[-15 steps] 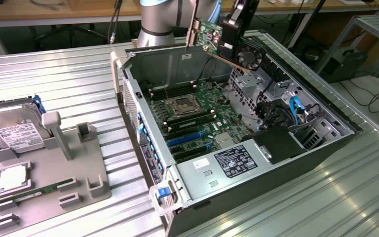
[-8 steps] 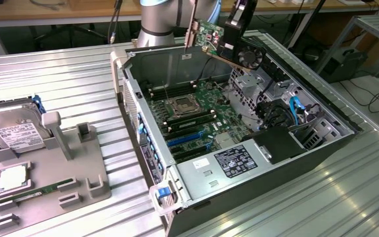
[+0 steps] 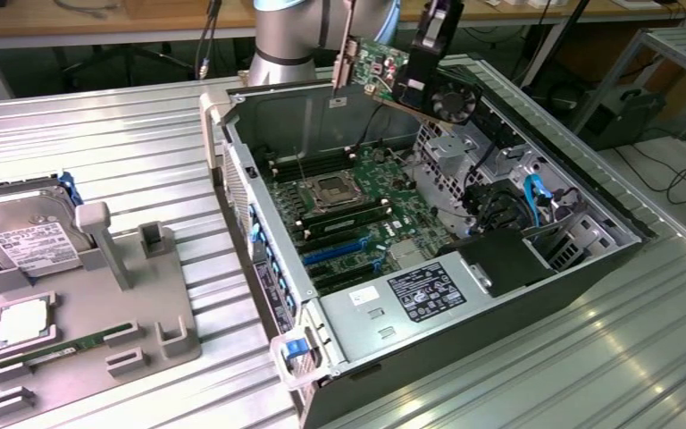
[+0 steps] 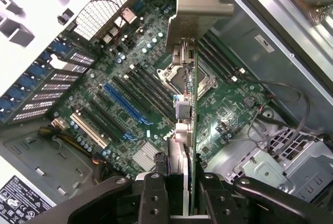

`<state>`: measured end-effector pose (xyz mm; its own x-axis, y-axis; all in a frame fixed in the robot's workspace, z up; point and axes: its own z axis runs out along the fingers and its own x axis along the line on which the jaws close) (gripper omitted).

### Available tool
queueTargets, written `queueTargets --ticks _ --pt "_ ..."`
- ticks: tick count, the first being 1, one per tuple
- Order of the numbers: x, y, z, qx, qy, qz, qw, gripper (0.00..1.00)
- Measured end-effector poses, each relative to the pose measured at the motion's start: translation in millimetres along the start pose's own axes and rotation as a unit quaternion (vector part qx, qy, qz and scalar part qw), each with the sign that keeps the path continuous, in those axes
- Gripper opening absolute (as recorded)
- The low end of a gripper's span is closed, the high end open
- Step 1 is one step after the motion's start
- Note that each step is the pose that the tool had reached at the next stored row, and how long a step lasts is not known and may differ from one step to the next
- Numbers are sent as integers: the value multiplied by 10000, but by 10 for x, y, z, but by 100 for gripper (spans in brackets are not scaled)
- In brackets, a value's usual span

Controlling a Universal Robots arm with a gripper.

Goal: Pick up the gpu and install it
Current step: 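Insert the gpu into the slot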

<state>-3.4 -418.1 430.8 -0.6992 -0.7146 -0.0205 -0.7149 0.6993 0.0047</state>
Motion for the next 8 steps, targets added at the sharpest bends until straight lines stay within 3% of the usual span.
queueTargets --ticks 8 --pt "0 0 0 -9 2 -421 9991 28"
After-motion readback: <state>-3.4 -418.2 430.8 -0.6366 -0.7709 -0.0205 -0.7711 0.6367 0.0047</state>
